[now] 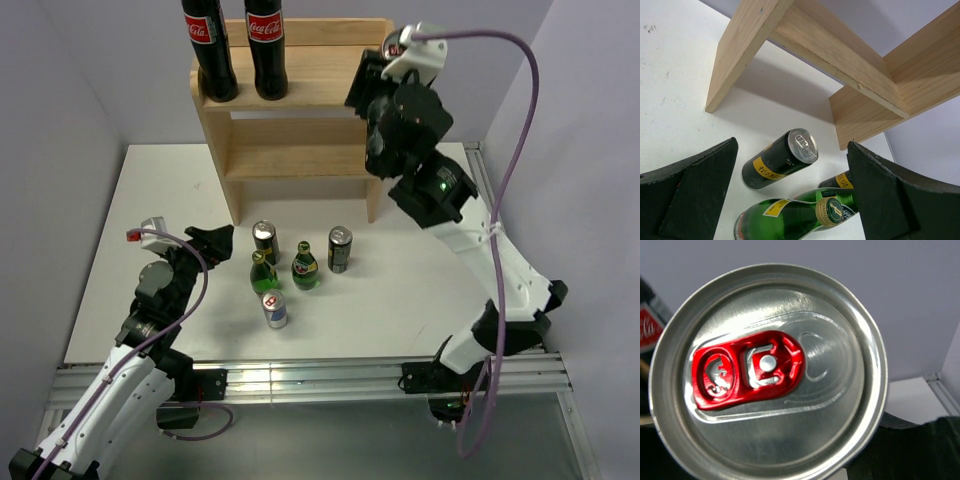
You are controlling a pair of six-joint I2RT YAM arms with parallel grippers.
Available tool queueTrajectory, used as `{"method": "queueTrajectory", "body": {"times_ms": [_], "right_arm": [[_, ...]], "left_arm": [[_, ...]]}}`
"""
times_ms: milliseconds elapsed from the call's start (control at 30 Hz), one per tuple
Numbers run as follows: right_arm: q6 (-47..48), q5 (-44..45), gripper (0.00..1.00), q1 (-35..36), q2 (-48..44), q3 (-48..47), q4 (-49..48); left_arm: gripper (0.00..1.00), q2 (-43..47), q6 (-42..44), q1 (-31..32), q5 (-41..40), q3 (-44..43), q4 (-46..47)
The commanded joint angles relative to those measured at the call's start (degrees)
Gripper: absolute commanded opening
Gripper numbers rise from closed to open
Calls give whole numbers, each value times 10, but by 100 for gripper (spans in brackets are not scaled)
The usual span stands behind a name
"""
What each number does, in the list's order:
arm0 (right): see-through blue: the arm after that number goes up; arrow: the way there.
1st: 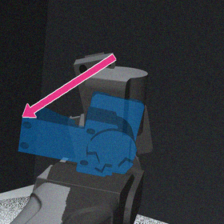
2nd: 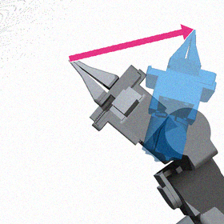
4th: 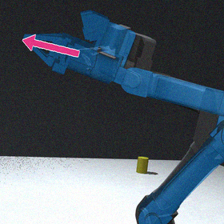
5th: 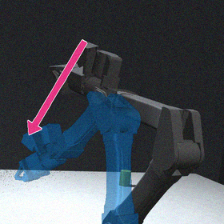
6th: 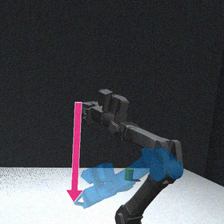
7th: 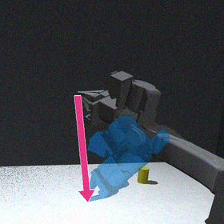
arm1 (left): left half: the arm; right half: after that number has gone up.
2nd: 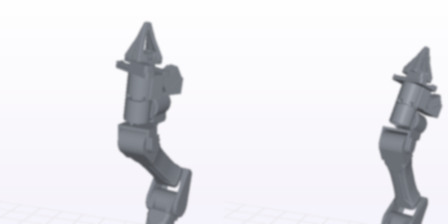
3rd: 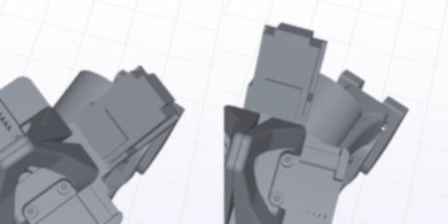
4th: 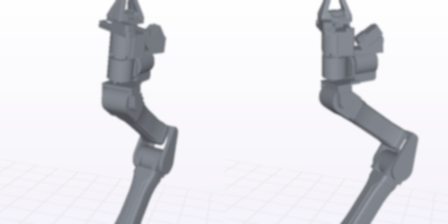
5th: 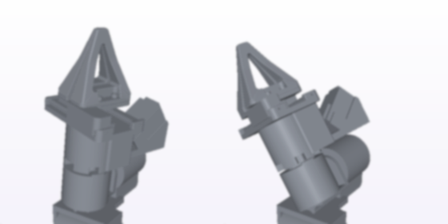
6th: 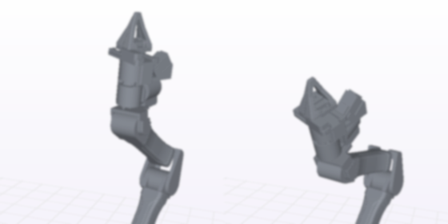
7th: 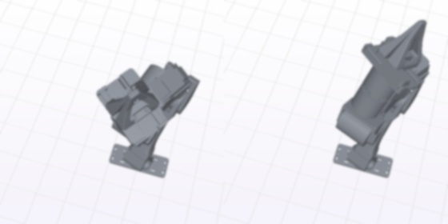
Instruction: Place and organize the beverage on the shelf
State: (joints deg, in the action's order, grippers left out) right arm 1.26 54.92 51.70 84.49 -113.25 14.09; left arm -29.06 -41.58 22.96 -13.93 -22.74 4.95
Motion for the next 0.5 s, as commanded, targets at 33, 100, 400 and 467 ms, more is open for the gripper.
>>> {"method": "queueTrajectory", "body": {"times_ms": [33,100,400,467], "right_arm": [[81,-49,0,-48,73,-143,-6],[97,-55,0,-57,106,-184,-10],[77,-85,0,-108,170,-234,6],[62,-87,0,-122,179,-233,16]], "left_arm": [[98,10,1,2,-6,-17,19],[98,12,0,2,-4,-15,21],[98,14,2,2,-1,-4,27],[98,14,3,2,-2,-3,25]]}}
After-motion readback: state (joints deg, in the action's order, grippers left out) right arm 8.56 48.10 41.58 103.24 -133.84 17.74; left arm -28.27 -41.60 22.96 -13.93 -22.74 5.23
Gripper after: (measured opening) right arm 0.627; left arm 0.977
